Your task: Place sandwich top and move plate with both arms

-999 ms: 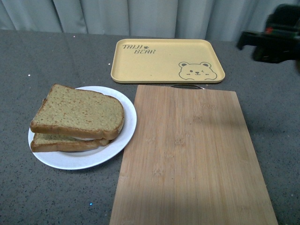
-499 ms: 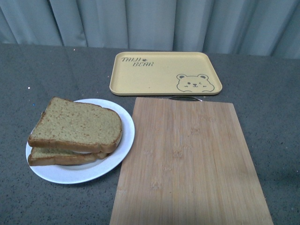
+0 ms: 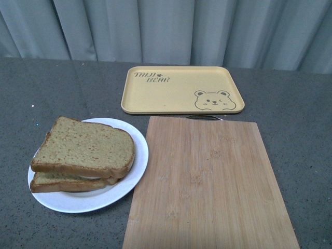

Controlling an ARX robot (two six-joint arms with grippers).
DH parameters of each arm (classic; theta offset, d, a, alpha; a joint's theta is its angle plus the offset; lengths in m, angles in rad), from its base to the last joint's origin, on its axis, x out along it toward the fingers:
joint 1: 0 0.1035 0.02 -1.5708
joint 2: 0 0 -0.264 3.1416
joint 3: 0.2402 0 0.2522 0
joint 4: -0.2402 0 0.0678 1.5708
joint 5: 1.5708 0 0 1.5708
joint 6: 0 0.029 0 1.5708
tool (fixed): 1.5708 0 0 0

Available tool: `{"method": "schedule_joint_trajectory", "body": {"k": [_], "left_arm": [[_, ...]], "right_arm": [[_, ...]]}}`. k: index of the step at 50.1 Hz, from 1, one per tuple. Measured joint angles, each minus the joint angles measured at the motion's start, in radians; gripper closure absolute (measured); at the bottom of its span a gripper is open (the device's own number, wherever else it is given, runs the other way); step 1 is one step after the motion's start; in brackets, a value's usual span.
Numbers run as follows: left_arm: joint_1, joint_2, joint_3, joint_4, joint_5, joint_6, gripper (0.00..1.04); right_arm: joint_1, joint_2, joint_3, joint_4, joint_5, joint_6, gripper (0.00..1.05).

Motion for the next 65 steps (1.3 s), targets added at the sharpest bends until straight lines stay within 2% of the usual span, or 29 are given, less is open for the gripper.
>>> {"method": "schedule_joint_trajectory", "body": {"k": [3, 7, 40, 65], "left_arm": [[0.000, 0.000, 0.000, 0.000, 0.000, 0.000, 0.07], [0.000, 0.000, 0.000, 0.000, 0.000, 0.000, 0.07], [0.000, 0.000, 0.000, 0.000, 0.000, 0.000, 0.07], [0.000, 0.000, 0.000, 0.000, 0.000, 0.000, 0.07]], "right_arm": [[-0.051, -0.063, -0.012, -0.051, -0.060, 0.000, 1.04], [-0.073, -0.126, -0.024, -0.105, -0.060, 0.000, 1.04], [-0.075, -0.589, -0.040, -0.526, -0.069, 0.000, 1.04], [-0.075, -0.748, -0.040, -0.683, -0.069, 0.000, 1.04]]}}
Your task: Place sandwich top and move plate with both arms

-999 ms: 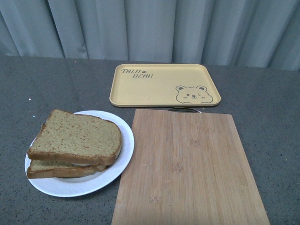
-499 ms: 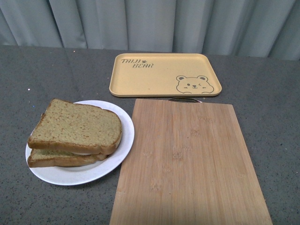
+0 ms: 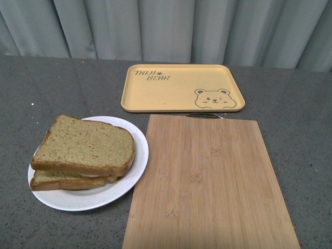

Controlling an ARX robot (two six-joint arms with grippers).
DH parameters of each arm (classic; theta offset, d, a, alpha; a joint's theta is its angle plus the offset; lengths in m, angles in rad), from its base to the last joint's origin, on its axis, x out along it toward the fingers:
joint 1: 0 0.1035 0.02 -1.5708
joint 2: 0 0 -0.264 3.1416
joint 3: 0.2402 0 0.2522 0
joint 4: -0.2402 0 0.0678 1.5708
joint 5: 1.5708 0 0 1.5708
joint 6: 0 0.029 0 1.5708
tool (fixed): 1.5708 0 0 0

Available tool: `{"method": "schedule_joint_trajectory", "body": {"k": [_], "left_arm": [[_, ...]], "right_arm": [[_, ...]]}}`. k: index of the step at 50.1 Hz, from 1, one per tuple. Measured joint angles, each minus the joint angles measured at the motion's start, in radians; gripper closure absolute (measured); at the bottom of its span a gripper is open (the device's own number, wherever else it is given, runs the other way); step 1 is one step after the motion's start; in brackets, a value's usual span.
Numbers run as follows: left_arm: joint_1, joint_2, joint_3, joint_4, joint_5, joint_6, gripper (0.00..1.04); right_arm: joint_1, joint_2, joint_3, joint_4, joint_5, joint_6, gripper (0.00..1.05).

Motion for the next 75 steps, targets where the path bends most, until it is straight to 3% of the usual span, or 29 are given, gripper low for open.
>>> {"method": "schedule_joint_trajectory", "body": {"k": [7, 19, 29, 43, 46, 49, 53, 66, 75], "left_arm": [[0.000, 0.000, 0.000, 0.000, -0.001, 0.000, 0.07], [0.000, 0.000, 0.000, 0.000, 0.000, 0.000, 0.07], [0.000, 0.000, 0.000, 0.000, 0.000, 0.000, 0.07], [0.000, 0.000, 0.000, 0.000, 0.000, 0.000, 0.07], [-0.005, 0.017, 0.010, -0.035, -0.019, -0.032, 0.07], [-0.025, 0.097, 0.053, -0.134, -0.058, -0.105, 0.07], [-0.069, 0.253, 0.082, -0.128, -0.084, -0.225, 0.07], [-0.130, 0.714, 0.171, 0.137, -0.050, -0.518, 0.07], [-0.161, 1.191, 0.276, 0.266, 0.000, -0.793, 0.07]], "right_arm": [[0.000, -0.146, 0.001, -0.179, -0.001, 0.000, 1.04], [0.000, -0.180, 0.001, -0.188, -0.001, -0.002, 1.01], [0.000, -0.181, 0.001, -0.188, -0.001, -0.002, 0.69], [0.000, -0.181, 0.001, -0.188, -0.001, -0.002, 0.14], [0.000, -0.181, 0.001, -0.188, -0.001, -0.001, 0.08], [0.000, -0.181, 0.001, -0.188, -0.001, -0.001, 0.10], [0.000, -0.181, 0.001, -0.188, -0.001, -0.001, 0.10], [0.000, -0.181, 0.001, -0.188, -0.001, -0.001, 0.09], [0.000, -0.181, 0.001, -0.188, -0.001, -0.001, 0.09]]}}
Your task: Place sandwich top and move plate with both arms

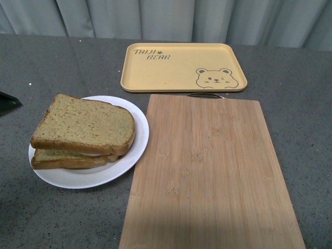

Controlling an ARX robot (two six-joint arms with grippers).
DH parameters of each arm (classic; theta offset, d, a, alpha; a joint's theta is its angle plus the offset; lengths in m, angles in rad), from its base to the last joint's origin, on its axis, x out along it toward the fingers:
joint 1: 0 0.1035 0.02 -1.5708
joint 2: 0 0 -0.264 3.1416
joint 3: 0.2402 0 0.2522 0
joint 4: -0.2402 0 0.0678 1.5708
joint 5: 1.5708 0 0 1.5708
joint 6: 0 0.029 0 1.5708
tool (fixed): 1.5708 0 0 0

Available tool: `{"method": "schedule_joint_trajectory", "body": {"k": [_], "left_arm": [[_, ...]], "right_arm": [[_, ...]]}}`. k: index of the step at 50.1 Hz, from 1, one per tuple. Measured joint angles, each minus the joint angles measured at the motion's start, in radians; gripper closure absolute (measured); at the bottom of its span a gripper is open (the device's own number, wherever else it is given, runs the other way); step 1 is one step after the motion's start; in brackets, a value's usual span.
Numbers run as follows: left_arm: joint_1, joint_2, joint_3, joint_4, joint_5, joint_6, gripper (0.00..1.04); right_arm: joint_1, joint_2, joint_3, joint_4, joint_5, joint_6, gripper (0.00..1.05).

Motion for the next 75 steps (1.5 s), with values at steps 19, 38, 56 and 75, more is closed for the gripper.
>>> {"method": "schedule_joint_trajectory", "body": {"k": [19, 38, 56, 75], "left_arm": [[-0.063, 0.389, 0.047, 0.160, 0.011, -0.286, 0.07], [-0.094, 0.564, 0.081, 0.245, 0.001, -0.401, 0.07], [-0.097, 0.635, 0.110, 0.268, 0.011, -0.456, 0.65], [-0.079, 0.668, 0.118, 0.352, 0.043, -0.516, 1.00]], "right_arm": [[0.000, 0.000, 0.000, 0.000, 0.000, 0.000, 0.09], [0.000, 0.000, 0.000, 0.000, 0.000, 0.000, 0.09], [0.000, 0.000, 0.000, 0.000, 0.000, 0.000, 0.09], [0.000, 0.000, 0.000, 0.000, 0.000, 0.000, 0.09]]}}
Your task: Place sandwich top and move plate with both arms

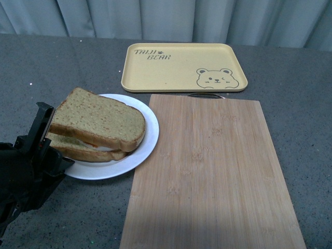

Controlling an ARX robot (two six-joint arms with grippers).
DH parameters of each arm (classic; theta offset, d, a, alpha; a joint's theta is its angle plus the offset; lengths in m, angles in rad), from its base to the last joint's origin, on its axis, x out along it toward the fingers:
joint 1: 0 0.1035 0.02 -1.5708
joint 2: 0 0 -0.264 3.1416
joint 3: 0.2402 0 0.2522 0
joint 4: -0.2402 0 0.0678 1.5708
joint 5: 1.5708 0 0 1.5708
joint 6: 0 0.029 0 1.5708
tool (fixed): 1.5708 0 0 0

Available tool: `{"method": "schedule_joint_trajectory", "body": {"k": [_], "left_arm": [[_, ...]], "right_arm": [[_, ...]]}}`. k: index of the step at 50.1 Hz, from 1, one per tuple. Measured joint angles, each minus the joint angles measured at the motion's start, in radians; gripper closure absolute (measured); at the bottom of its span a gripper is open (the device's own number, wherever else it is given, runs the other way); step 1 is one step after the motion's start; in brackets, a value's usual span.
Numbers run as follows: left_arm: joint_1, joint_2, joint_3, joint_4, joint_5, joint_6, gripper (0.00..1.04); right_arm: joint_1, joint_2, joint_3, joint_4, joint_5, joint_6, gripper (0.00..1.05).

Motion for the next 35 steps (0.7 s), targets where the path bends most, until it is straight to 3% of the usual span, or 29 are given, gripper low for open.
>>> {"method": "schedule_joint_trajectory", "body": {"k": [13, 25, 35], "left_arm": [[0.021, -0.029, -0.084, 0.225, 0.071, -0.065, 1.01], [0.040, -0.044, -0.142, 0.525, 0.111, -0.152, 1.01], [-0.015, 0.038, 0.056, 0.452, 0.028, -0.167, 1.01]], "right_arm": [[0.000, 0.000, 0.000, 0.000, 0.000, 0.000, 0.09], [0.000, 0.000, 0.000, 0.000, 0.000, 0.000, 0.09], [0.000, 0.000, 0.000, 0.000, 0.000, 0.000, 0.09]]}}
